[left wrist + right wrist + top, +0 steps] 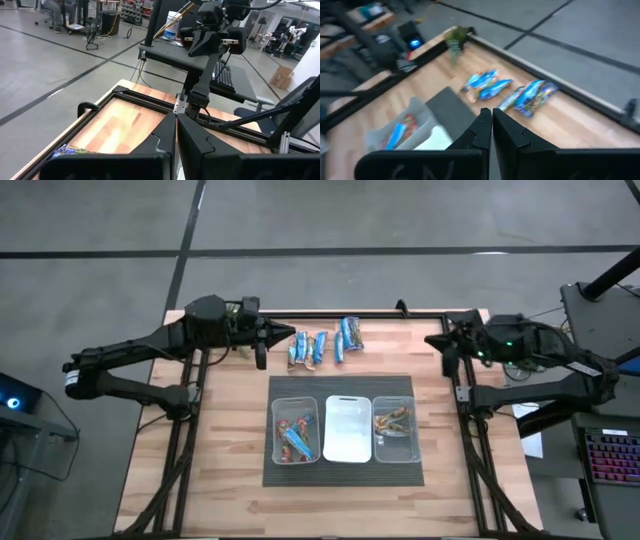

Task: Pick and place Granola Bars by type
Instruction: Put the blue granola bar into the white bin

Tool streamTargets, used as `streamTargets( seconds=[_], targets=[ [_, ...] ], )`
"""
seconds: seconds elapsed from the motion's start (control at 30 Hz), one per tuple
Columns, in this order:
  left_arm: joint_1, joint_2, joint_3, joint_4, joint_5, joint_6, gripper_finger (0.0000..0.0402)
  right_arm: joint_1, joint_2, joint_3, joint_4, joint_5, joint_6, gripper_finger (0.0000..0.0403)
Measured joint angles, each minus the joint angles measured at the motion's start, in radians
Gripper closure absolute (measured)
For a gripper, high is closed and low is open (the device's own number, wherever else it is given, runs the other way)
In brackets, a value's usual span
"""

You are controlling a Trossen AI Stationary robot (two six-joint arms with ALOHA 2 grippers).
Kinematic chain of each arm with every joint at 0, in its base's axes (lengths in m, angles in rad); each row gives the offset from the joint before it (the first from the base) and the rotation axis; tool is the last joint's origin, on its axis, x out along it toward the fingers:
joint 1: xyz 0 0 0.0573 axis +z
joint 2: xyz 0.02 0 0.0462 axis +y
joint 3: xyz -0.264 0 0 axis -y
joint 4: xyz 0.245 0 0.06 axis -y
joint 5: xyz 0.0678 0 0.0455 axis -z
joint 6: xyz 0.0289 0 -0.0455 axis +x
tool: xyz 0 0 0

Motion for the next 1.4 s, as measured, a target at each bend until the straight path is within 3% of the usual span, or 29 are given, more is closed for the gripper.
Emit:
streamTargets(
  seconds=[0.17, 0.3, 0.73, 1.03, 1.4],
  targets=[
    [0.001, 0.000, 0.000, -0.002, 0.001, 0.004, 0.0401, -0.084, 0.103, 0.065, -0.007, 0.000, -0.008, 0.0394],
    [0.001, -0.006, -0.001, -0.022, 0.001, 0.023, 0.0401, -0.165, 0.170, 0.093, -0.008, -0.067, -0.043, 0.0378],
    [0.013, -0.056, -0.007, -0.106, 0.000, 0.034, 0.0401, -0.438, 0.415, 0.148, -0.002, -0.237, -0.049, 0.0249],
    [0.015, -0.084, -0.008, -0.141, -0.024, 0.039, 0.0401, -0.524, 0.661, 0.249, 0.000, -0.246, -0.051, 0.0157],
    [0.015, -0.099, -0.008, -0.145, -0.064, 0.037, 0.0401, -0.573, 0.964, 0.392, -0.005, -0.290, -0.029, 0.0131]
  ],
)
